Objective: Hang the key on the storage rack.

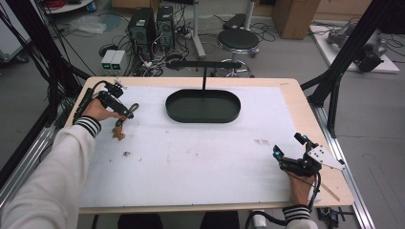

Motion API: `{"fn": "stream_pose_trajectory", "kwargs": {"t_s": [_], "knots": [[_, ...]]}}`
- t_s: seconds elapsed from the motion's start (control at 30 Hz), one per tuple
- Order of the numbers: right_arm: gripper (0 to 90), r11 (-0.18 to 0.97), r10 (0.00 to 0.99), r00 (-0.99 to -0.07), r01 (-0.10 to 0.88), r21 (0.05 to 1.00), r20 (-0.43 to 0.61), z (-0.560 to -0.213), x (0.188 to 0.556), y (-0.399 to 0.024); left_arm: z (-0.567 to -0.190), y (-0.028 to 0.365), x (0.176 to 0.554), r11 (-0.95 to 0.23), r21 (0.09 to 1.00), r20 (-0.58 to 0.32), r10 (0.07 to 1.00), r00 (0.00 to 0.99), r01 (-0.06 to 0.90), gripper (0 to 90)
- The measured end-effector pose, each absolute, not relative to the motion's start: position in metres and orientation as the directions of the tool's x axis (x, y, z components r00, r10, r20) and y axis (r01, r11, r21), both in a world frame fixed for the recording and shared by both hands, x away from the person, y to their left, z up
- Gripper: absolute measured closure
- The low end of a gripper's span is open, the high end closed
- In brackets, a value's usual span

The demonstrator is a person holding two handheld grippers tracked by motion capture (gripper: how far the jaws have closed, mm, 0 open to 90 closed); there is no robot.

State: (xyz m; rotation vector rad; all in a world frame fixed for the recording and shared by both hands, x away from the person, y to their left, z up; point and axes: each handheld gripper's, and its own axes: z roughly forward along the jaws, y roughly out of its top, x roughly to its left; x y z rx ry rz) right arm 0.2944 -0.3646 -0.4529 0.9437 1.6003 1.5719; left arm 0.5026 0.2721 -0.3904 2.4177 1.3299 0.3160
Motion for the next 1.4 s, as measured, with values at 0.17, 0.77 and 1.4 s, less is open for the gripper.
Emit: {"fn": "stream_pose_trajectory", "kwargs": {"t_s": [0.17,0.77,1.4], "knots": [[1.1,0.001,0.869,-0.495,0.027,1.000,0.013,-0.453,0.295,-0.364,-0.395,0.271,0.504,-0.476,0.380,0.014,0.860,0.510,0.793,14.1],[1.1,0.002,0.869,-0.495,0.029,1.000,0.013,-0.453,0.295,-0.365,-0.402,0.268,0.506,-0.468,0.293,-0.008,0.871,0.492,0.834,35.6],[1.1,0.003,0.869,-0.495,0.030,1.000,0.012,-0.453,0.295,-0.365,-0.403,0.266,0.506,-0.450,0.250,0.000,0.885,0.465,0.857,67.5]]}}
